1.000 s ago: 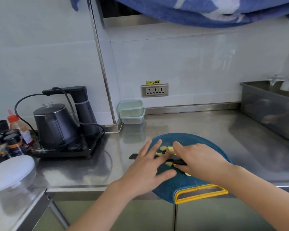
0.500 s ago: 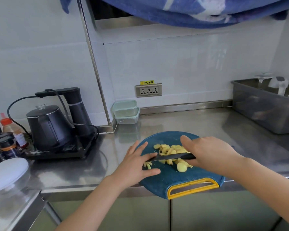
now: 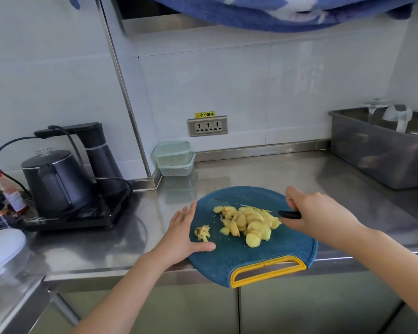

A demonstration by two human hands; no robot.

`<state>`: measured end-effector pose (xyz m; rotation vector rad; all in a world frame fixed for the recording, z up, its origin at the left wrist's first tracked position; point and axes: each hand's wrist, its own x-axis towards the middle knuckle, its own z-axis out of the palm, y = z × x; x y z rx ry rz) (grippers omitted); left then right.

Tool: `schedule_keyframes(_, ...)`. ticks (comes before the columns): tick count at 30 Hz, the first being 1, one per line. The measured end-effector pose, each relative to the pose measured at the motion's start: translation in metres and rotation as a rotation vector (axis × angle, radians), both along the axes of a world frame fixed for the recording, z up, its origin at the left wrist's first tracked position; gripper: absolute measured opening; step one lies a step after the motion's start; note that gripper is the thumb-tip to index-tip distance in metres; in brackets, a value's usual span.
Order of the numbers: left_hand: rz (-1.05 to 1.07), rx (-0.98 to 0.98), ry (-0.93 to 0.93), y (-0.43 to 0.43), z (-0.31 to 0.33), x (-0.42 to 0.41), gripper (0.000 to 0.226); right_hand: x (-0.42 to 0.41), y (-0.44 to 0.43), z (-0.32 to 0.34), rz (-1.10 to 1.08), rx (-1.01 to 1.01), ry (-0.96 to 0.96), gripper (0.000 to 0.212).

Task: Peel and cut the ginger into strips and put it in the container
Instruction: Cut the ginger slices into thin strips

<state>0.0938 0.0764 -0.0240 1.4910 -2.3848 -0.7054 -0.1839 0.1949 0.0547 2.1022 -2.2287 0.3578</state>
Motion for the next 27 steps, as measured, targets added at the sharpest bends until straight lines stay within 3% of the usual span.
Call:
schedule_keyframes(4, 0.018, 0.016, 0.009, -0.012, 0.0, -0.003, 0.125, -0.001, -0.015, -0.01, -0.036, -0.018, -0.086, 0.043)
schedule_keyframes(11, -0.014, 0.048, -0.008, -0.026, 0.012, -0.015, 0.115, -0.01, -0.051, -0.018, -0.144, -0.008, -0.203, 0.033)
schedule_keyframes(19, -0.291, -0.124, 0.095, -0.013, 0.033, -0.046, 0.046, -0.007, -0.086, -0.028, -0.213, 0.106, -0.145, 0.025)
schedule_keyframes(27, -0.413, -0.19, -0.016, -0.006, 0.034, -0.058, 0.018, -0.007, -0.096, -0.039, -0.214, 0.131, -0.119, 0.037)
